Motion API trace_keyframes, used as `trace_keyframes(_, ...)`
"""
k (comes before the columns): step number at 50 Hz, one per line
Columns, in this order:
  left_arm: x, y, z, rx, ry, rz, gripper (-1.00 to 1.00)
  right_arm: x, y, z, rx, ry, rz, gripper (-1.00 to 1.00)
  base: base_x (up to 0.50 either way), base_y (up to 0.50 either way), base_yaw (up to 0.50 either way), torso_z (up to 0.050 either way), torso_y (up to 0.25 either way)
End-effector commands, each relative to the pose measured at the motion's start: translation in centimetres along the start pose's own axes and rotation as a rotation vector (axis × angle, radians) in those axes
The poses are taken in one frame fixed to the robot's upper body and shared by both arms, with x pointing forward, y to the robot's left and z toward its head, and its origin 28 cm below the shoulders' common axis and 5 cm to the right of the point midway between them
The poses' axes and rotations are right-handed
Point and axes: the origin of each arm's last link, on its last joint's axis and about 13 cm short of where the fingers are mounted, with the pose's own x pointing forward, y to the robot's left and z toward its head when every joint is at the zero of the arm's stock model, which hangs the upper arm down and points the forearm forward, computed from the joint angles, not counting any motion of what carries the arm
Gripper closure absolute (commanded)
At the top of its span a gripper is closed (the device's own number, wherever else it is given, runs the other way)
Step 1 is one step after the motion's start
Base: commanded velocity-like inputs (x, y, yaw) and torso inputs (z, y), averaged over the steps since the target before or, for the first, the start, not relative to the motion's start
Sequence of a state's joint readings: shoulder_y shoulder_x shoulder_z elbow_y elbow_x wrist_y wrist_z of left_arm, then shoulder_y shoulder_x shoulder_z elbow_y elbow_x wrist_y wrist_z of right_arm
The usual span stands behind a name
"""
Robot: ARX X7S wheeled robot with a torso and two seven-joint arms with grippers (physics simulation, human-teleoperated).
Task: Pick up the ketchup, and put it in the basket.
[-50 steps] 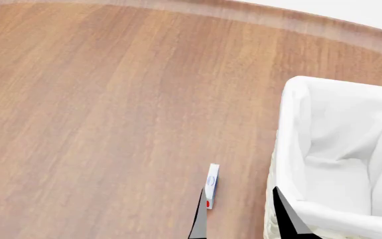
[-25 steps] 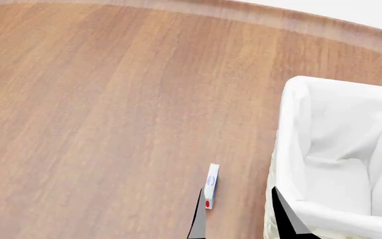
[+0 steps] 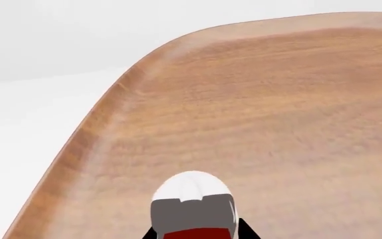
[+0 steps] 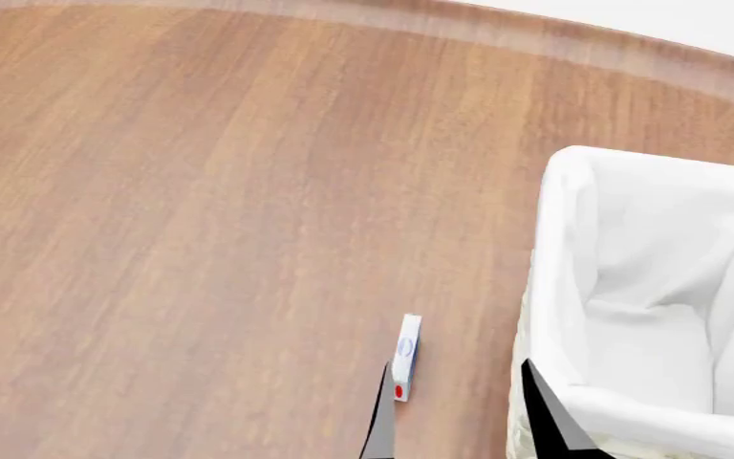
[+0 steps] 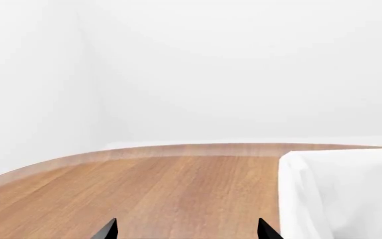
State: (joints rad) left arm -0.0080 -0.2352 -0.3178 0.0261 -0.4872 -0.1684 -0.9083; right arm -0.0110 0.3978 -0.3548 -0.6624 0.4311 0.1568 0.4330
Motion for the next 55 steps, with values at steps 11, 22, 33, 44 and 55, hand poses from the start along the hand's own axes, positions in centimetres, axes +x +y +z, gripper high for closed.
trace_keyframes(11,-1.8,-0.7,2.7,0.009,-0.203,-0.168,1.00,0.3,-0.4,-0.1,0.000,-0.018,-0.006,-1.00,0.00,0.00,0.00,0.000,0.000)
trace_keyframes(22,-2.6,-0.7,3.4,0.010,-0.264,-0.282,1.00,0.3,-0.4,-0.1,0.002,-0.019,-0.004,-1.00,0.00,0.00,0.00,0.000,0.000)
trace_keyframes(33,-4.6,-0.9,5.2,0.143,-0.412,-0.403,1.00,0.3,-0.5,-0.2,0.007,-0.016,-0.008,-1.00,0.00,0.00,0.00,0.000,0.000)
trace_keyframes(44,-6.0,-1.8,7.9,0.163,-0.464,-0.553,1.00,0.3,-0.5,0.0,0.006,-0.021,-0.012,-1.00,0.00,0.00,0.00,0.000,0.000)
trace_keyframes(55,-6.7,-3.4,11.8,0.208,-0.527,-0.718,1.00,0.3,-0.7,0.4,0.010,-0.034,-0.016,-1.00,0.00,0.00,0.00,0.000,0.000)
